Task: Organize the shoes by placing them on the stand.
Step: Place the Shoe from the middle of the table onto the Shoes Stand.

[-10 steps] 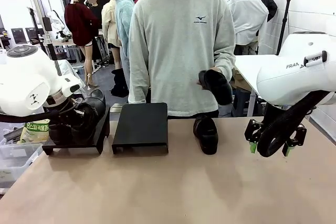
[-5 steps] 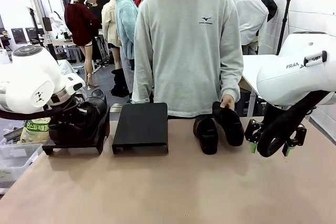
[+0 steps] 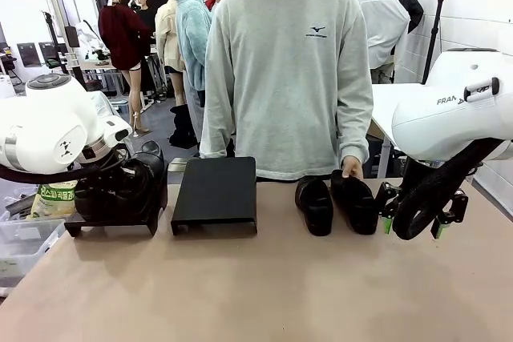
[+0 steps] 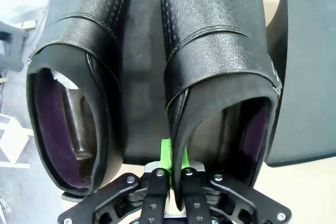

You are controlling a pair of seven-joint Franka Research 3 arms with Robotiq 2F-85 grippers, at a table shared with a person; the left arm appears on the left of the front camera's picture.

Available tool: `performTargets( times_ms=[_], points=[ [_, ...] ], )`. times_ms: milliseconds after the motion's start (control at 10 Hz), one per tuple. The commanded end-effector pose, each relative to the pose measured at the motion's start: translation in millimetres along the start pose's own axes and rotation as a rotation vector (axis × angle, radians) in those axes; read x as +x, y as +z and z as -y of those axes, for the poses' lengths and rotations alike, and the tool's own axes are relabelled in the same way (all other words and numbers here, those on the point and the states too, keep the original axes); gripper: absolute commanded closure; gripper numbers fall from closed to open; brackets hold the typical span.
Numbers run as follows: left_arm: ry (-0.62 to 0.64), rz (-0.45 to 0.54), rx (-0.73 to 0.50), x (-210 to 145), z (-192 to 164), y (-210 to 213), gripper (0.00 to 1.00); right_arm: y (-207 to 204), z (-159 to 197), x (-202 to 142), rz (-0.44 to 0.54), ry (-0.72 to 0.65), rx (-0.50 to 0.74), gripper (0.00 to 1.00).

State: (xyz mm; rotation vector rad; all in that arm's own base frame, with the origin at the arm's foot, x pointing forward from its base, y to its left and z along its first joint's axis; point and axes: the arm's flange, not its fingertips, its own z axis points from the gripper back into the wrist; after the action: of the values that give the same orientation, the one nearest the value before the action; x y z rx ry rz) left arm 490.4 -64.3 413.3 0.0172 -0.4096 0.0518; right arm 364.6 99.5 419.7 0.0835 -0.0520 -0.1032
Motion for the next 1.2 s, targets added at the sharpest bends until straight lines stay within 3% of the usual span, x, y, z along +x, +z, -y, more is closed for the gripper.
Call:
performTargets(
  times_ms=[0, 200, 300, 700, 800, 1100],
  points=[
    [0.033, -0.003, 0.022, 7.4, 3.5, -0.9, 1.00, -0.2, -0.3, -1.2, -0.001, -0.006, -0.014, 0.00],
    [0.032, -0.007, 0.028, 7.7, 3.4, -2.6, 1.00, -0.2, -0.3, -1.2, -0.001, -0.006, -0.014, 0.00],
    [0.038, -0.017, 0.030, 8.4, 2.9, -3.2, 0.85, -0.2, -0.3, -1.2, -0.001, -0.006, -0.014, 0.00],
    [0.024, 0.009, 0.075, 10.8, 0.7, -1.0, 0.06, -0.2, -0.3, -1.2, -0.001, -0.006, -0.014, 0.00],
    [0.020, 0.027, 0.081, 11.6, 1.8, 4.7, 0.00, -0.2, -0.3, -1.2, -0.001, -0.006, -0.014, 0.00],
    [-0.011, 0.084, 0.075, 9.0, 8.1, 36.9, 0.00, -0.2, -0.3, -1.2, -0.001, -0.006, -0.014, 0.00]
  ],
)
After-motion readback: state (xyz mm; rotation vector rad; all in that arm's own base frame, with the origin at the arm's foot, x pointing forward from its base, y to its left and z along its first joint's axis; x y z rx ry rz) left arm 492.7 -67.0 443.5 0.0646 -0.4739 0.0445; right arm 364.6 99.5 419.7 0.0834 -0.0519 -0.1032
